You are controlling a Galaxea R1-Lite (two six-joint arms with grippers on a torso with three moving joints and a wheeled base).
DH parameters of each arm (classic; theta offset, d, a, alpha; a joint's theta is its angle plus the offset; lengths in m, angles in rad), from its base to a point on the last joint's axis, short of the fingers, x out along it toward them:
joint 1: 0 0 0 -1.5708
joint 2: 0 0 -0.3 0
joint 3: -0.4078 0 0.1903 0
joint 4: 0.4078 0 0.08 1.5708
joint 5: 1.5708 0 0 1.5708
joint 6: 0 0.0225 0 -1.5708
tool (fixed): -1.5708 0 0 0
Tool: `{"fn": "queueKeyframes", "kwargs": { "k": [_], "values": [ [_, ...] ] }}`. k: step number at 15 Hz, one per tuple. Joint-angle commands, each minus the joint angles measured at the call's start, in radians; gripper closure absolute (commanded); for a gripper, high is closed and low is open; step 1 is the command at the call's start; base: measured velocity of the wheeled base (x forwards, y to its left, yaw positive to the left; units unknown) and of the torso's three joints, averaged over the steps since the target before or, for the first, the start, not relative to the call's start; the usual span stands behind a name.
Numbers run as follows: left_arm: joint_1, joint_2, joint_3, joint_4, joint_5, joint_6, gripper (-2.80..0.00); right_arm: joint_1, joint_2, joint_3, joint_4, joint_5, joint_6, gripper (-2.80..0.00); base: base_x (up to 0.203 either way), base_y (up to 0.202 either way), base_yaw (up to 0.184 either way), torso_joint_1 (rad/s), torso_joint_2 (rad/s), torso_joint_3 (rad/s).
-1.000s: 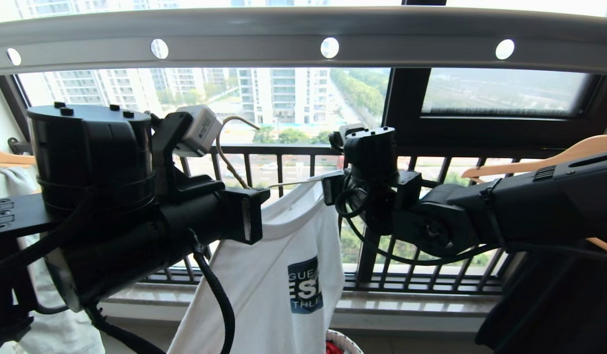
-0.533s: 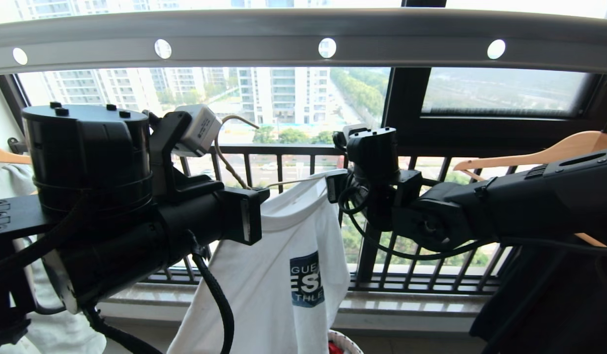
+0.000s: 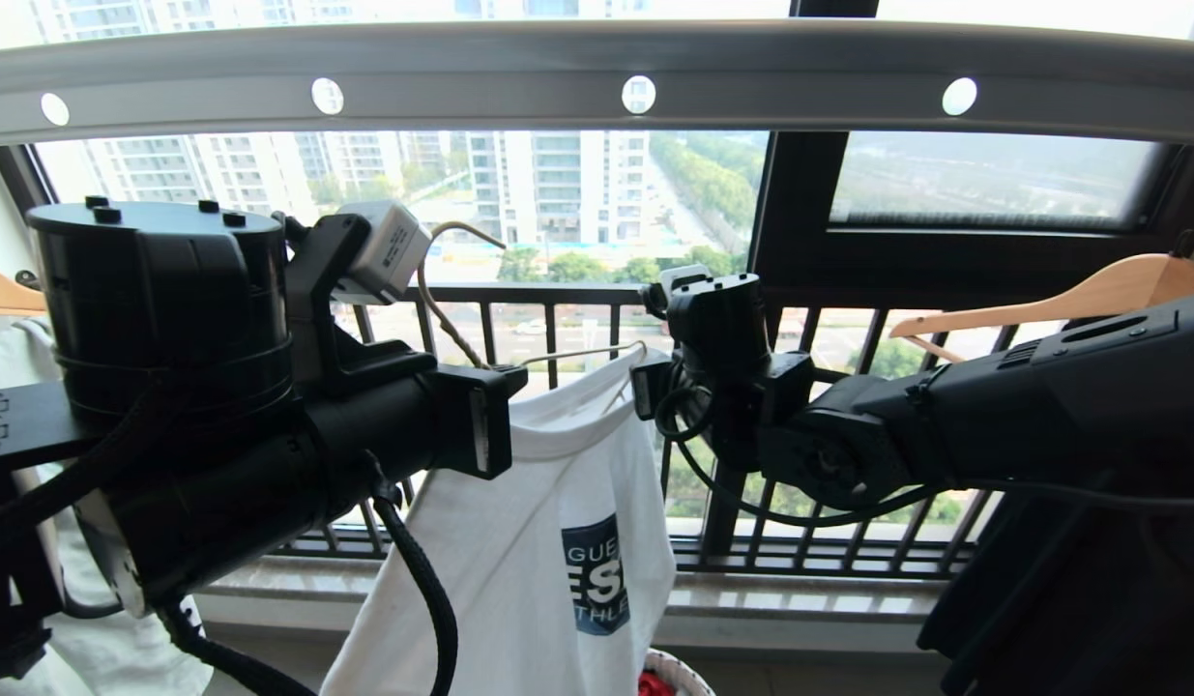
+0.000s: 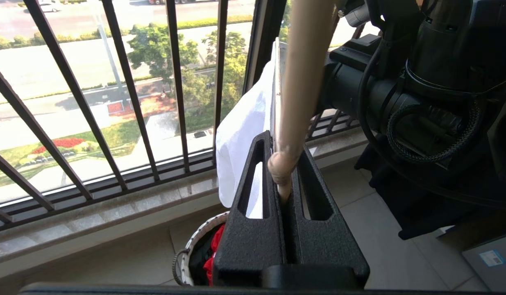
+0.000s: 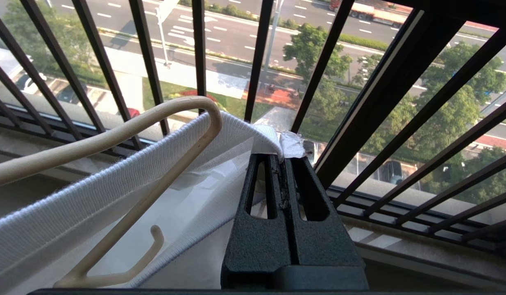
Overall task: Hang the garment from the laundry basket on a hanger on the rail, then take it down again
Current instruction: Take the clothes off the clothes rack
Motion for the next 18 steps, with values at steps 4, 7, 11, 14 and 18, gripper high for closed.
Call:
{"fn": "queueKeyframes", "kwargs": {
  "k": [4, 7, 11, 14, 18],
  "values": [
    [0.001, 0.008, 0.002, -0.023, 0.012, -0.002, 0.00, 0.020, 0.001, 0.020, -0.004, 0.028, 0.023, 0.00, 0.000, 0.000, 0.000, 0.000, 0.00, 0.000],
    [0.001, 0.030, 0.009, -0.060, 0.055, 0.016, 0.00, 0.040, 0.001, 0.033, -0.004, 0.042, 0.043, 0.00, 0.000, 0.000, 0.000, 0.000, 0.00, 0.000],
    [0.001, 0.030, 0.016, -0.083, 0.055, 0.017, 0.00, 0.075, 0.002, 0.056, -0.004, 0.047, 0.045, 0.00, 0.000, 0.000, 0.000, 0.000, 0.00, 0.000],
    [0.001, 0.049, 0.026, -0.130, 0.055, 0.015, 0.00, 0.111, 0.001, 0.072, -0.004, 0.068, 0.073, 0.00, 0.000, 0.000, 0.000, 0.000, 0.00, 0.000],
    [0.004, 0.115, 0.061, -0.249, 0.055, 0.017, 0.00, 0.121, 0.005, 0.069, -0.004, 0.074, 0.096, 0.00, 0.000, 0.000, 0.000, 0.000, 0.00, 0.000]
  ]
}}
